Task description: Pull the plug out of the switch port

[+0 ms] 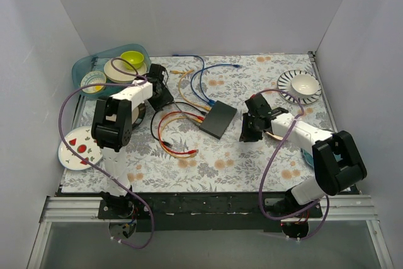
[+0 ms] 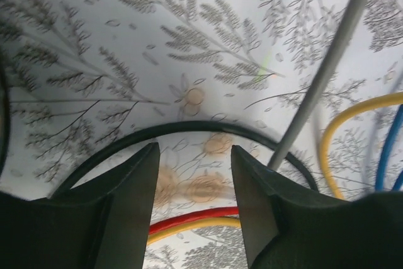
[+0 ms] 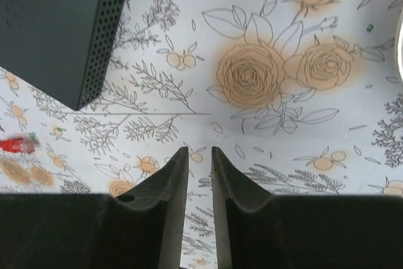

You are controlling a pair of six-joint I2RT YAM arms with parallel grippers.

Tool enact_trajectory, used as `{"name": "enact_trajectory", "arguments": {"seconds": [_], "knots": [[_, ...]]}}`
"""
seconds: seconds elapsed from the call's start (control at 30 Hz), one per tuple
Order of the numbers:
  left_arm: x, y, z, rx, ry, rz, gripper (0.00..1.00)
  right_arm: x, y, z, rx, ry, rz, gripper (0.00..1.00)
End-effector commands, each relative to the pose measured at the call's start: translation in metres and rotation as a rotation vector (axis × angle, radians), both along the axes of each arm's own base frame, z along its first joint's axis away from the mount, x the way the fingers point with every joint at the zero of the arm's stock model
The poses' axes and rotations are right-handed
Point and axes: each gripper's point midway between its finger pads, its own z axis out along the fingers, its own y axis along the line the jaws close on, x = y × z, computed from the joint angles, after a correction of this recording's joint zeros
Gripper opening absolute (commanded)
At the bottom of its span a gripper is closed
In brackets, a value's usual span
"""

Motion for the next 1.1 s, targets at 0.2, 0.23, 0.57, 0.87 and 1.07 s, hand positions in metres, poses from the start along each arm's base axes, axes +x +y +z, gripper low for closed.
{"name": "enact_trajectory", "arguments": {"seconds": [0.2,0.23,0.57,0.87,1.07], "knots": [[-0.060,-0.053,-0.001,-0.138,0.042,-0.171,0.19,0.001,0.017,-0.002,0.097,-0.028,0.003,0.28],[-0.071,-0.057,-0.003,-0.153,0.058,-0.185,0.15,0.003,0.021,-0.003,0.110,-0.023,0.001,0.28],[-0.132,-0.089,0.006,-0.219,0.082,-0.309,0.09,0.049,0.042,-0.021,0.085,-0.007,-0.003,0.27],[-0.165,-0.127,0.015,-0.273,0.099,-0.422,0.09,0.089,0.018,-0.013,-0.011,-0.058,-0.035,0.27],[-0.160,-0.126,0.032,-0.209,0.049,-0.408,0.11,0.098,-0.005,0.016,-0.063,-0.130,-0.074,0.27]]}}
